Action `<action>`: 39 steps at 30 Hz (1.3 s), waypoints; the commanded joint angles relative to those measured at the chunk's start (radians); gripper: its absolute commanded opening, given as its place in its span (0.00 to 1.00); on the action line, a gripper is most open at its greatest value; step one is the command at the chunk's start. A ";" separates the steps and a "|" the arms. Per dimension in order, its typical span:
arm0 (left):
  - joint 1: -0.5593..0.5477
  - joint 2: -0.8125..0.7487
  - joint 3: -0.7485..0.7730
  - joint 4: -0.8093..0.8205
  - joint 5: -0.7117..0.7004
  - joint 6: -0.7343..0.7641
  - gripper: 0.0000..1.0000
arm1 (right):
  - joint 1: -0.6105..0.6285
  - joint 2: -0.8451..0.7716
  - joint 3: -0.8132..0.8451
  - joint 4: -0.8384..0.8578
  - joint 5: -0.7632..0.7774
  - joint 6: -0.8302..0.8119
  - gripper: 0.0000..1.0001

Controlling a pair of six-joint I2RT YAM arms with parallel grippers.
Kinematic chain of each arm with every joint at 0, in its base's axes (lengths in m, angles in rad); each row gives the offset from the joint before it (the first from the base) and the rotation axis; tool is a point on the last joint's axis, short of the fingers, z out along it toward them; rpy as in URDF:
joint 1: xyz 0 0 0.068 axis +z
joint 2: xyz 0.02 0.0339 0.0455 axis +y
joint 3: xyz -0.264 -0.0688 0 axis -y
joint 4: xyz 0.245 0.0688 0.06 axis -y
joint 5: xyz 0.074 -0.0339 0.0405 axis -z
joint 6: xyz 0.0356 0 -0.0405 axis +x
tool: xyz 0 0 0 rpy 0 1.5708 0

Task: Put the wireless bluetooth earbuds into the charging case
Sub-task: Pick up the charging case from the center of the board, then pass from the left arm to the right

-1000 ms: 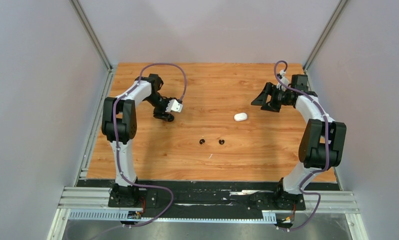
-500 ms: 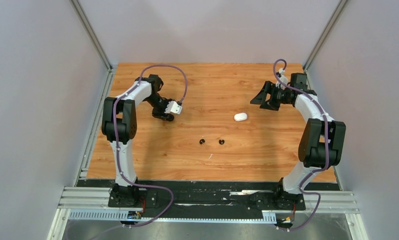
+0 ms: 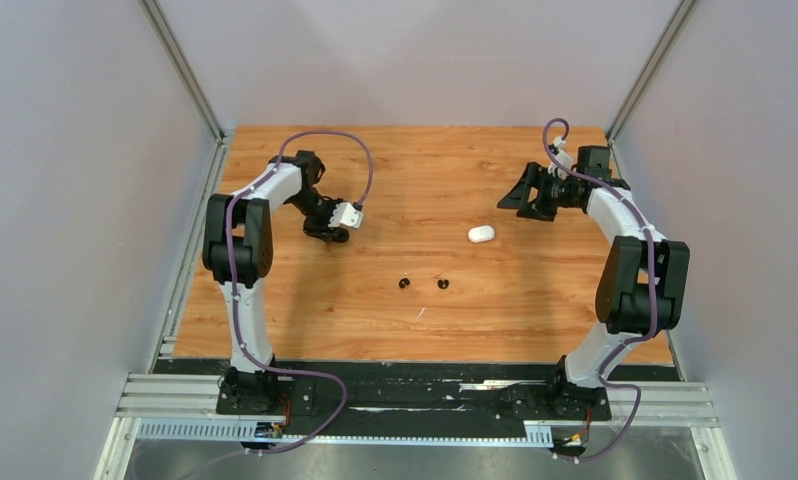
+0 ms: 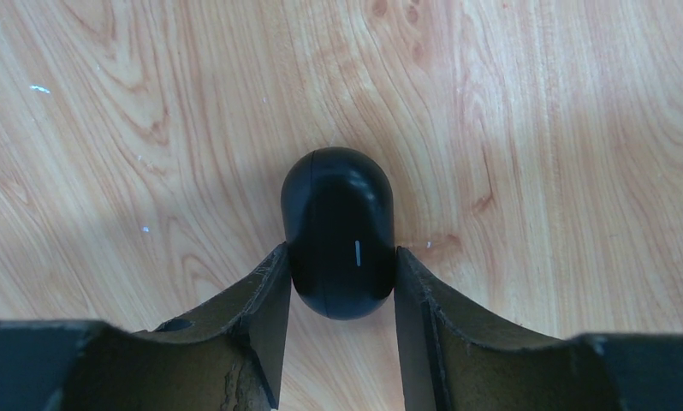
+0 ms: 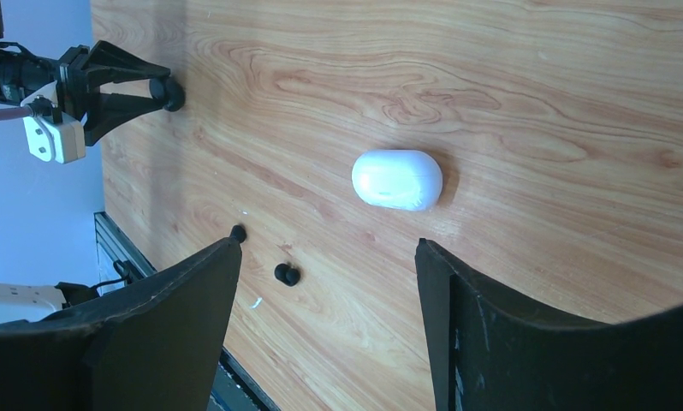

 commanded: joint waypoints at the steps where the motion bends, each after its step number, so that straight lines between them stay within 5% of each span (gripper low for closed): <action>1: 0.005 -0.023 -0.015 0.006 0.063 -0.041 0.33 | 0.009 -0.018 0.039 0.023 -0.025 -0.019 0.74; 11: -0.108 -0.311 -0.082 0.189 0.216 -0.269 0.29 | 0.086 -0.005 0.121 0.016 -0.173 0.042 0.68; 25: -0.372 -0.354 0.047 0.537 0.028 -0.740 0.29 | 0.303 0.151 0.401 0.122 -0.258 0.245 0.70; 39: -0.392 -0.371 0.055 0.542 -0.003 -0.760 0.29 | 0.369 0.162 0.389 0.169 -0.301 0.216 0.59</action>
